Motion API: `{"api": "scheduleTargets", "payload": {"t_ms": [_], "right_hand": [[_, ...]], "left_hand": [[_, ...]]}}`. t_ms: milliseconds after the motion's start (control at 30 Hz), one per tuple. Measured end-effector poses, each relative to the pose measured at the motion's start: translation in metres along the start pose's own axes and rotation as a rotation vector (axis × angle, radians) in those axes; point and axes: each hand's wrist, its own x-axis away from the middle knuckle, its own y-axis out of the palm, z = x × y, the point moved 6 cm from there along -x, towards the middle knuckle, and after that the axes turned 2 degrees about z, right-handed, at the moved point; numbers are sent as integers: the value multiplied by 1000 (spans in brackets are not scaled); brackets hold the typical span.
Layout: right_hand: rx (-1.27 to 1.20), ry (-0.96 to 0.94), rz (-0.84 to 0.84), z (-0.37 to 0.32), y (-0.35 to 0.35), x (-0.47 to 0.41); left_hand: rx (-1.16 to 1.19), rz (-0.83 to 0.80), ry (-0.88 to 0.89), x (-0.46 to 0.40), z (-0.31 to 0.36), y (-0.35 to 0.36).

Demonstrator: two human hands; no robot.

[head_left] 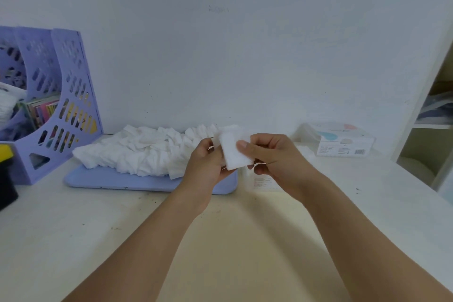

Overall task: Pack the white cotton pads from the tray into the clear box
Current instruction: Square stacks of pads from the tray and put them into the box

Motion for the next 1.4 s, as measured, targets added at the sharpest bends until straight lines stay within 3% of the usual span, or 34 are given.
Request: {"api": "scheduleTargets", "payload": {"t_ms": [300, 667, 800, 933, 1133, 1300, 1400], "right_hand": [[-32, -31, 249, 7, -9, -4], [98, -92, 249, 6, -4, -4], [173, -235, 230, -5, 1, -1], [229, -215, 247, -3, 8, 1], [88, -1, 23, 12, 36, 5], [27, -2, -90, 8, 43, 6], [71, -83, -41, 2, 30, 5]], "left_hand": [[31, -18, -6, 3, 0, 8], [-188, 4, 221, 1, 10, 2], [-192, -45, 205, 1, 9, 4], [-246, -60, 201, 2, 8, 6], [-336, -146, 182, 10, 7, 15], [-261, -140, 95, 7, 7, 16], [-108, -151, -1, 9, 9, 10]]}}
